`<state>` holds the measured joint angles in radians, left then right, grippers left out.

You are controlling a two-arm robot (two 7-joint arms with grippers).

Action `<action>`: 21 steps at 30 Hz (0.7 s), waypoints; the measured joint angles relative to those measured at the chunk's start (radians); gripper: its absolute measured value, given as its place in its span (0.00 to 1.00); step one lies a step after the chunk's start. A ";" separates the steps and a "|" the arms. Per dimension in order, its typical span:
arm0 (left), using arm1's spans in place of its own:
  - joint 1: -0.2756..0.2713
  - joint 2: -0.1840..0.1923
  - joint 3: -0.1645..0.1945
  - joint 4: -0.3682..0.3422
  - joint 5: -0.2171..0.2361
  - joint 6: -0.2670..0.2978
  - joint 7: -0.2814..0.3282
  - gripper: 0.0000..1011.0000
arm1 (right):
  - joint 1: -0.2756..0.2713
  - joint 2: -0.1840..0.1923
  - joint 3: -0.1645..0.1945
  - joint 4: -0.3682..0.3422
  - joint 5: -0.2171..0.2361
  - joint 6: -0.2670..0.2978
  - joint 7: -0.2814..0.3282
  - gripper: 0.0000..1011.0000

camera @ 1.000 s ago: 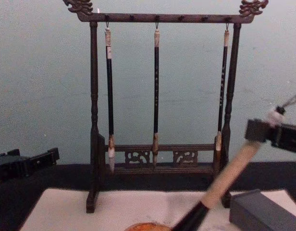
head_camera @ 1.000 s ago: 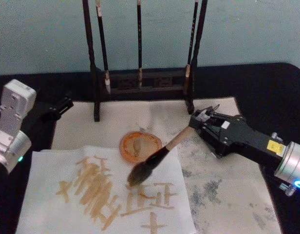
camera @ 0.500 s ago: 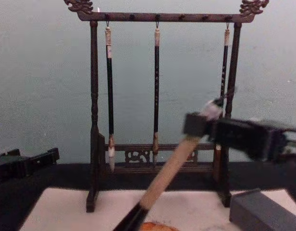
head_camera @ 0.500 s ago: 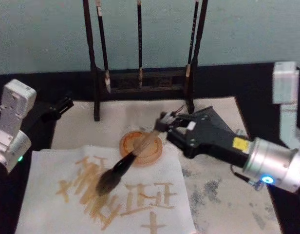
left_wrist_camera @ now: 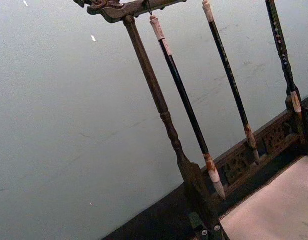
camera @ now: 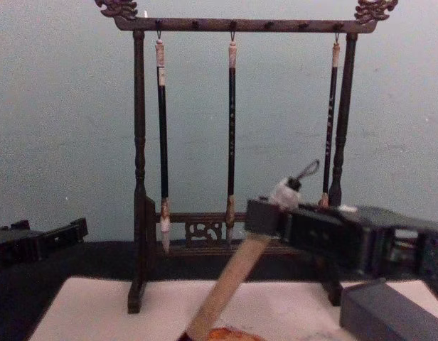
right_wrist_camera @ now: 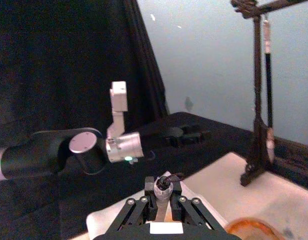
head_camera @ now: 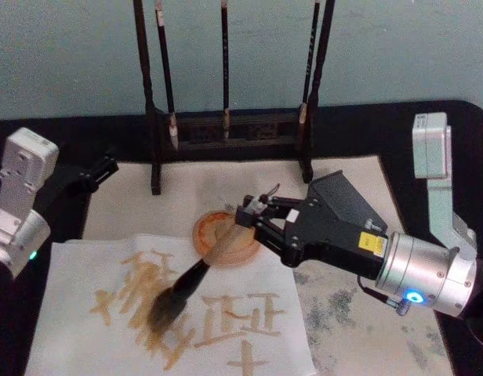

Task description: Pick up the brush from the inkstone, write on the paper, then place the brush back to its original position.

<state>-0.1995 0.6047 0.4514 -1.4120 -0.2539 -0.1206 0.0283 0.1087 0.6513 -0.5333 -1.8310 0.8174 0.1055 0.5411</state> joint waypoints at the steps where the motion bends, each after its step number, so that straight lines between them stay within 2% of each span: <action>1: 0.000 0.000 0.000 0.000 0.000 0.000 0.000 0.99 | -0.005 0.003 0.003 0.004 0.001 -0.002 -0.005 0.17; 11: 0.000 0.000 0.000 0.000 0.000 0.000 0.000 0.99 | -0.055 0.029 0.040 0.009 0.019 -0.018 -0.031 0.17; 21: 0.000 0.000 0.000 0.000 0.000 0.000 0.000 0.99 | -0.124 0.072 0.108 -0.023 0.036 -0.055 -0.045 0.17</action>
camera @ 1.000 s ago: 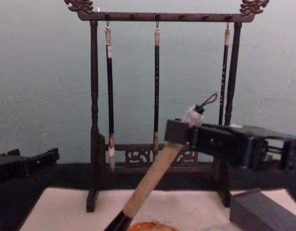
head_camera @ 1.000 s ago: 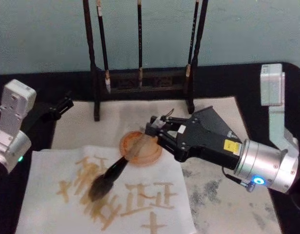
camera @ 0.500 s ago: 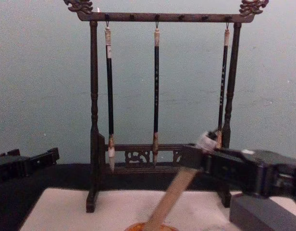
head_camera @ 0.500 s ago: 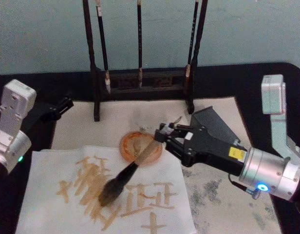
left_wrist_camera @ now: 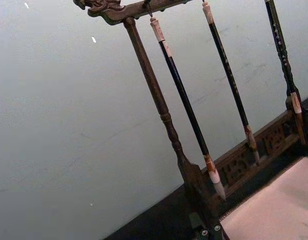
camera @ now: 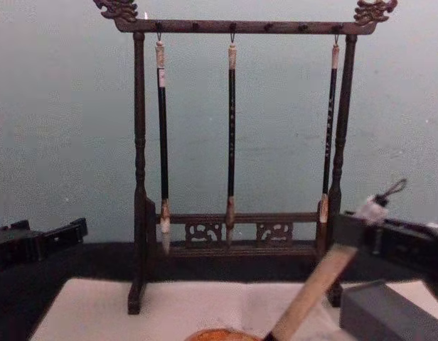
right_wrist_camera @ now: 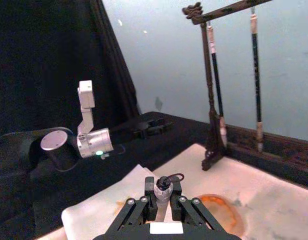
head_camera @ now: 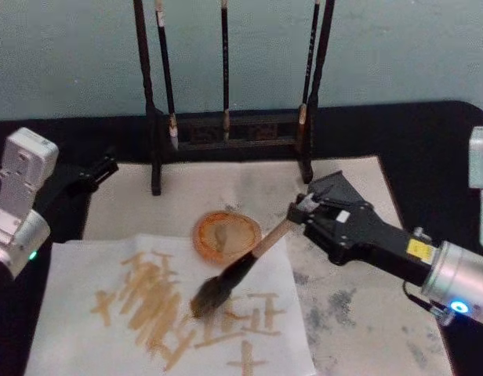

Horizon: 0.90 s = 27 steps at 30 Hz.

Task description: Pick up the brush from the inkstone, write on the paper, then place the brush back to its original position.

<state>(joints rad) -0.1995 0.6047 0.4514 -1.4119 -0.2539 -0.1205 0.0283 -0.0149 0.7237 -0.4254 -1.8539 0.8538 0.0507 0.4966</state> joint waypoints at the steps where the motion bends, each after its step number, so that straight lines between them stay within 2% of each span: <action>1: 0.000 0.000 0.000 0.000 0.000 0.000 0.000 0.99 | -0.013 0.007 0.011 -0.003 0.003 -0.007 0.000 0.17; 8: 0.000 0.000 0.000 0.000 0.000 0.000 0.000 0.99 | -0.068 0.032 0.068 -0.015 0.017 -0.034 -0.002 0.17; 16: 0.000 0.000 0.000 0.000 0.000 0.000 0.000 0.99 | -0.099 0.040 0.119 -0.051 0.027 -0.053 -0.004 0.17; 20: 0.000 0.000 0.000 0.000 0.000 0.000 0.000 0.99 | -0.093 0.033 0.119 -0.074 0.020 -0.056 0.002 0.17; 24: 0.000 0.000 0.000 0.000 0.000 0.000 0.000 0.99 | -0.066 0.014 0.094 -0.091 -0.001 -0.054 0.013 0.17; 27: 0.000 0.000 0.000 0.000 0.000 0.000 0.000 0.99 | -0.027 -0.012 0.057 -0.087 -0.019 -0.039 0.024 0.17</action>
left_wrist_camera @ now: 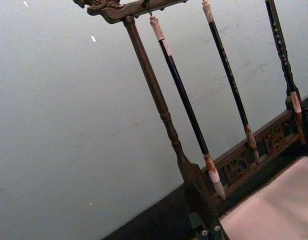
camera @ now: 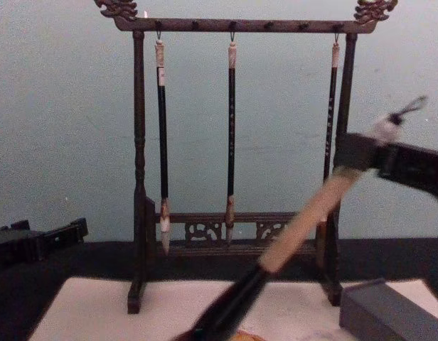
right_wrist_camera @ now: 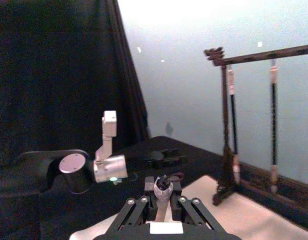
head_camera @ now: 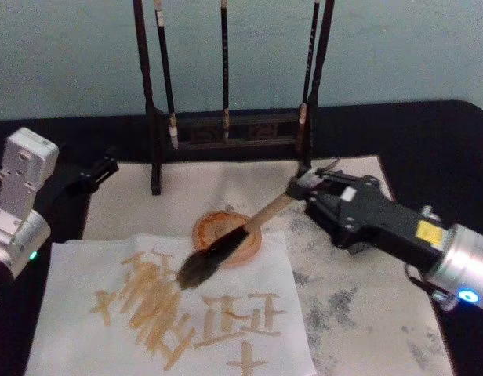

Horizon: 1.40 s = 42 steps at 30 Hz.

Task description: Pick up the brush from the inkstone, write on the paper, then place the brush back to its original position.

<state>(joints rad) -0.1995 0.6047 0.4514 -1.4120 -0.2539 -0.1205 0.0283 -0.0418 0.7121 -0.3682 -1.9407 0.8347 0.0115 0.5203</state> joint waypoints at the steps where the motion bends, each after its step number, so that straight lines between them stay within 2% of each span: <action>1: 0.000 0.000 0.000 0.000 0.000 0.000 0.000 0.99 | 0.010 -0.006 -0.008 0.004 -0.003 0.004 0.002 0.17; 6: 0.000 0.000 0.000 0.000 0.000 0.000 0.000 0.99 | 0.065 -0.038 -0.060 0.048 -0.020 0.032 0.016 0.17; 12: 0.000 0.000 0.000 0.000 0.000 0.000 0.000 0.99 | 0.099 -0.063 -0.106 0.096 -0.030 0.057 0.020 0.17; 18: 0.000 0.000 0.000 0.000 0.000 0.000 0.000 0.99 | 0.102 -0.066 -0.120 0.121 -0.034 0.063 0.014 0.17; 28: 0.000 0.000 0.000 0.000 0.000 0.000 0.000 0.99 | 0.058 -0.029 -0.084 0.112 -0.025 0.055 -0.009 0.17; 42: 0.000 0.000 0.000 0.000 0.000 0.000 0.000 0.99 | -0.047 0.024 0.007 0.088 0.008 0.015 -0.026 0.17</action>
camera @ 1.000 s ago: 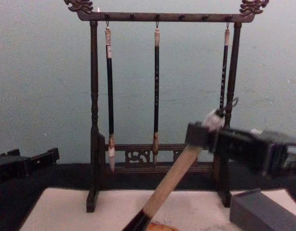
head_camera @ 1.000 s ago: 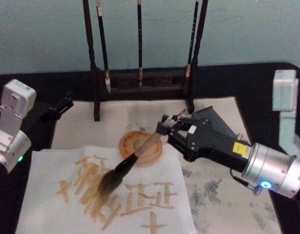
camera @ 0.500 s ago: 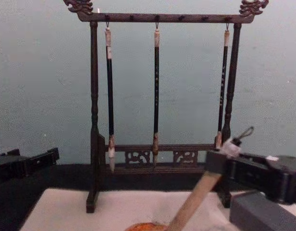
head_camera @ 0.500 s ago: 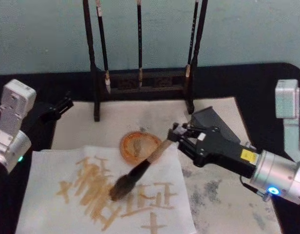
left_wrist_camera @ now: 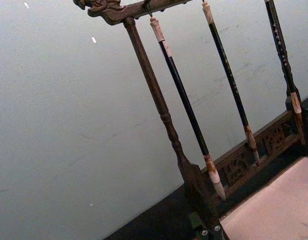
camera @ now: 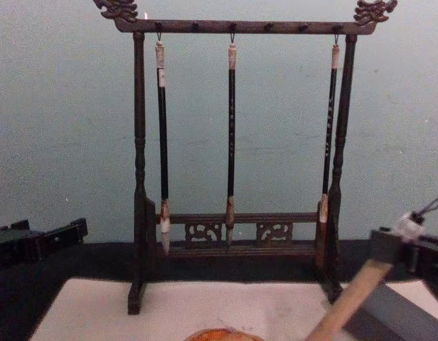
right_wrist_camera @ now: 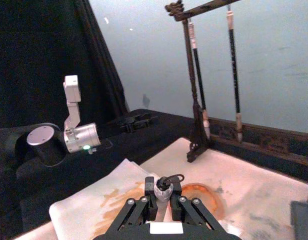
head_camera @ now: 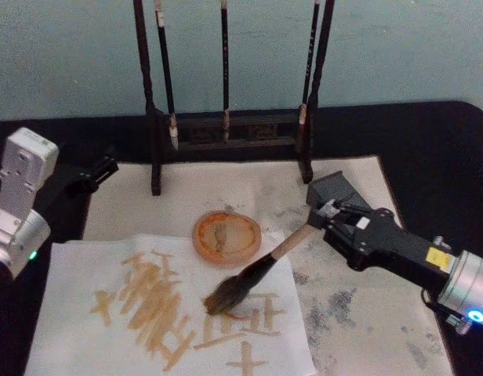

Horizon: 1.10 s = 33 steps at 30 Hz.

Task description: Pick up the brush from the inkstone, write on the paper, then place the brush back to its original position.

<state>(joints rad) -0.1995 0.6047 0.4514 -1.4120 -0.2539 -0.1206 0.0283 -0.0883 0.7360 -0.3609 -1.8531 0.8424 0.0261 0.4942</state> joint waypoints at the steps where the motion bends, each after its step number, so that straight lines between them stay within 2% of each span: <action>1: 0.000 0.000 0.000 0.000 0.000 0.000 0.000 0.99 | -0.006 0.002 0.006 -0.001 0.003 -0.002 0.000 0.17; 6: 0.000 0.000 0.000 0.000 0.000 0.000 0.000 0.99 | -0.031 0.013 0.043 -0.010 0.034 -0.011 0.009 0.17; 11: 0.000 0.000 0.000 0.000 0.000 0.000 0.000 0.99 | -0.032 0.016 0.071 -0.028 0.063 -0.017 0.020 0.17; 14: 0.000 0.000 0.000 0.000 0.000 0.000 0.000 0.99 | -0.002 0.011 0.084 -0.032 0.091 -0.009 0.027 0.17; 18: 0.000 0.000 0.000 0.000 0.000 0.000 0.000 0.99 | 0.040 -0.001 0.081 -0.008 0.119 0.010 0.039 0.17; 19: 0.000 0.000 0.000 0.000 0.000 0.000 0.000 0.99 | 0.073 -0.010 0.074 0.016 0.138 0.023 0.051 0.17; 20: 0.000 0.000 0.000 0.000 0.000 0.000 0.000 0.99 | 0.073 -0.010 0.074 0.016 0.138 0.023 0.051 0.17; 25: 0.000 0.000 0.000 0.000 0.000 0.000 0.000 0.99 | 0.188 -0.050 0.037 0.140 0.195 0.074 0.079 0.17; 26: 0.000 0.000 0.000 0.000 0.000 0.000 0.000 0.99 | 0.188 -0.050 0.037 0.140 0.195 0.074 0.079 0.17; 29: 0.000 0.000 0.000 0.000 0.000 0.000 0.000 0.99 | 0.256 -0.073 0.013 0.232 0.222 0.104 0.102 0.17; 33: 0.000 0.000 0.000 0.000 0.000 0.000 0.000 0.99 | 0.306 -0.088 -0.008 0.311 0.240 0.122 0.127 0.17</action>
<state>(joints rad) -0.1996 0.6047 0.4514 -1.4119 -0.2539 -0.1205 0.0283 0.2177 0.6478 -0.3688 -1.5425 1.0828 0.1480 0.6212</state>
